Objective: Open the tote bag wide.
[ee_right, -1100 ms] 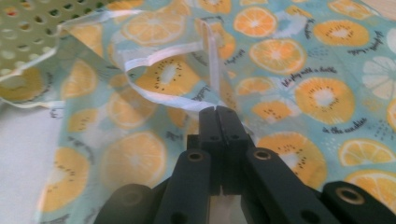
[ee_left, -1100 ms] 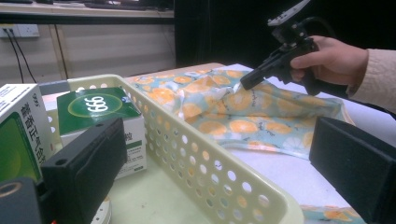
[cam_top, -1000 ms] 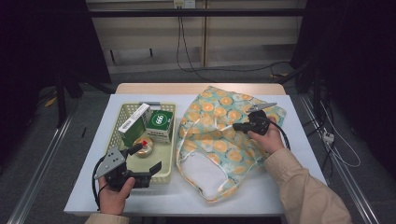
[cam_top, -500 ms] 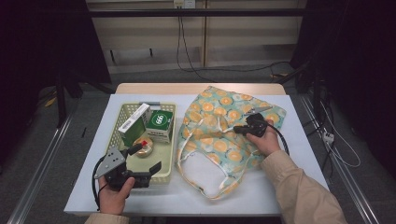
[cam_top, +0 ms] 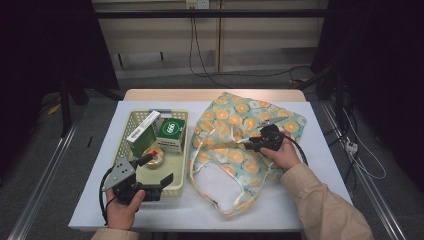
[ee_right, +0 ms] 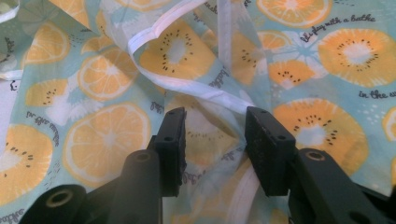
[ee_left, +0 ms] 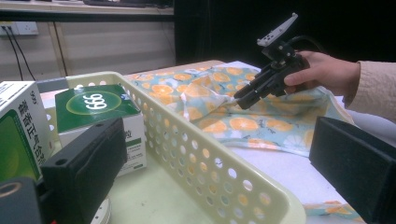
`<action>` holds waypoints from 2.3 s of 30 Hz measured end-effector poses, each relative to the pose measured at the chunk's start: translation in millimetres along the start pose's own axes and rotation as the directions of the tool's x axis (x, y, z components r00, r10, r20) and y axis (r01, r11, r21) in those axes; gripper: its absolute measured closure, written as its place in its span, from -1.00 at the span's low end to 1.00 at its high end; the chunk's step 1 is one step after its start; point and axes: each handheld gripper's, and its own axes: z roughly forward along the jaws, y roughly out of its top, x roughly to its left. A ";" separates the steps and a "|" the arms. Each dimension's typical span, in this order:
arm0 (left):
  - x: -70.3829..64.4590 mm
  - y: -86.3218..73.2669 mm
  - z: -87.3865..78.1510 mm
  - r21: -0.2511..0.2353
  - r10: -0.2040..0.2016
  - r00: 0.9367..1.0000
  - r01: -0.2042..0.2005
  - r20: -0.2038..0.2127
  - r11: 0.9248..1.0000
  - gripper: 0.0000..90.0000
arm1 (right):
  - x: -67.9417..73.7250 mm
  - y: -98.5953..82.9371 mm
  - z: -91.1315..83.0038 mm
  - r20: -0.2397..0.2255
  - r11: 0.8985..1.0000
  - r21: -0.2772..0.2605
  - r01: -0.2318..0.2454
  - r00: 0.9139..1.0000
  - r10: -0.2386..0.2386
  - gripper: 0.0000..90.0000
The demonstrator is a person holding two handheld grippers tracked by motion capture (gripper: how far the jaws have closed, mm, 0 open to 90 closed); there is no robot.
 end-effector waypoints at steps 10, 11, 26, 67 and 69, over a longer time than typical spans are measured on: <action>0.2 -0.1 0.3 0.001 0.002 1.000 -0.002 0.000 1.000 -0.91 | 12.3 1.1 5.3 -0.011 0.999 0.016 0.030 0.999 -0.030 -0.35; 0.0 0.0 0.4 0.002 0.003 1.000 -0.003 0.000 1.000 -0.91 | 14.2 0.9 6.6 -0.010 0.999 0.018 0.049 0.999 -0.049 -0.41; -1.0 0.4 0.3 0.004 0.011 1.000 -0.011 0.002 1.000 -0.91 | 8.6 -0.3 3.4 0.062 0.992 0.026 0.125 0.990 -0.126 0.36; -1.0 8.1 -1.6 -0.006 -0.005 1.000 0.005 0.005 1.000 -0.92 | 3.4 56.0 -49.6 0.033 0.995 -0.081 0.052 0.998 -0.049 1.00; -1.1 10.6 -1.9 -0.009 -0.005 1.000 0.005 0.006 1.000 -0.92 | 4.7 59.5 -52.5 0.038 0.995 -0.084 0.059 0.998 -0.056 1.00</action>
